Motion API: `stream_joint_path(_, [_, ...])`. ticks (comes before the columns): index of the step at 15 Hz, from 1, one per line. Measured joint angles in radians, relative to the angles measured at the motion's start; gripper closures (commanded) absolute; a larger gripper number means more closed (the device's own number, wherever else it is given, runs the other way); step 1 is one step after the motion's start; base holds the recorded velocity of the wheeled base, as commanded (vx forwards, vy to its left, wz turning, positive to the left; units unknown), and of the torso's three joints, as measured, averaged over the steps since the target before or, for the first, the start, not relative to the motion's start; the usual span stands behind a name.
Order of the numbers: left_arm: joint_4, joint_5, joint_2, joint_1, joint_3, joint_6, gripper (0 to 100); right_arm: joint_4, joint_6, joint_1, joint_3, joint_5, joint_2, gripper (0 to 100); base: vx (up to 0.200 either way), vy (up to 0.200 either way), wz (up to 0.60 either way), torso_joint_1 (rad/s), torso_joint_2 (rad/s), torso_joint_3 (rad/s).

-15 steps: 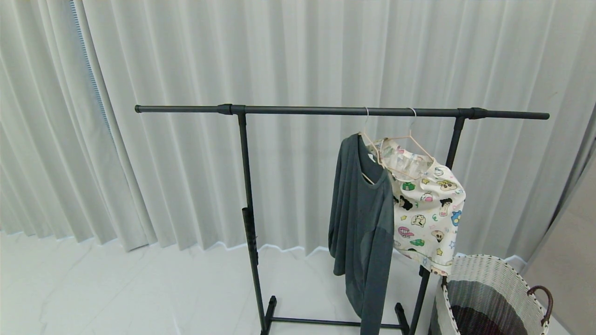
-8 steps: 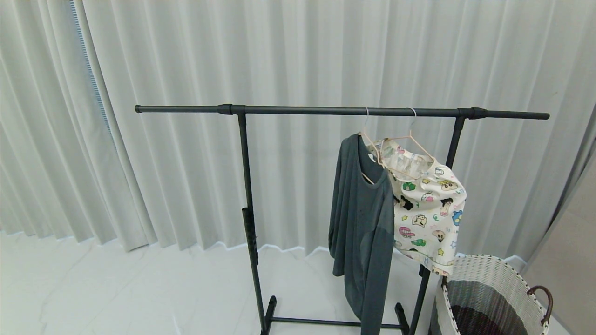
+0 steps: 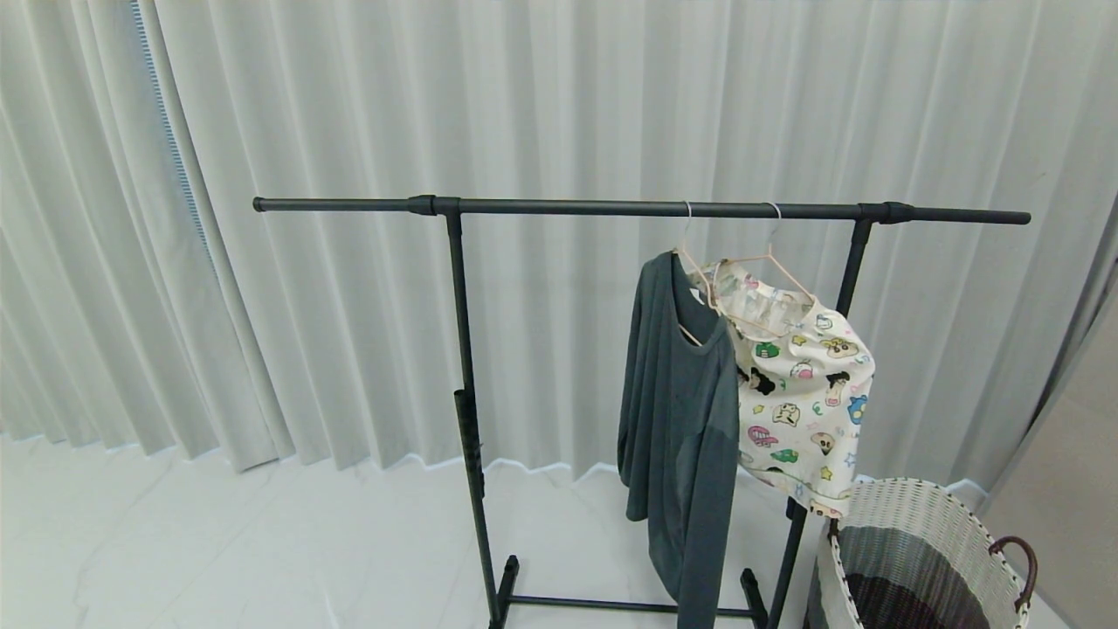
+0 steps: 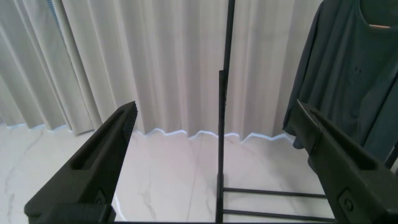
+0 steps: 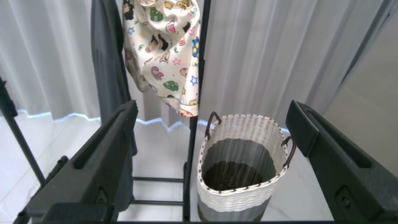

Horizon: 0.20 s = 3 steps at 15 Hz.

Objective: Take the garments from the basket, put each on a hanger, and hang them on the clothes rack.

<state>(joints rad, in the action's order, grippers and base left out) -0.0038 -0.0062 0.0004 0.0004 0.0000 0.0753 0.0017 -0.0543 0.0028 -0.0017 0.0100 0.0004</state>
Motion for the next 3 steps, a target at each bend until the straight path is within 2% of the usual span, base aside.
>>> stream_joint_path(3, [0.0,0.0,0.0,0.0,0.0,0.0,0,0.0,-0.003,0.0,0.0,0.0,0.0,0,0.0,0.0,0.0,0.0,0.0,0.0])
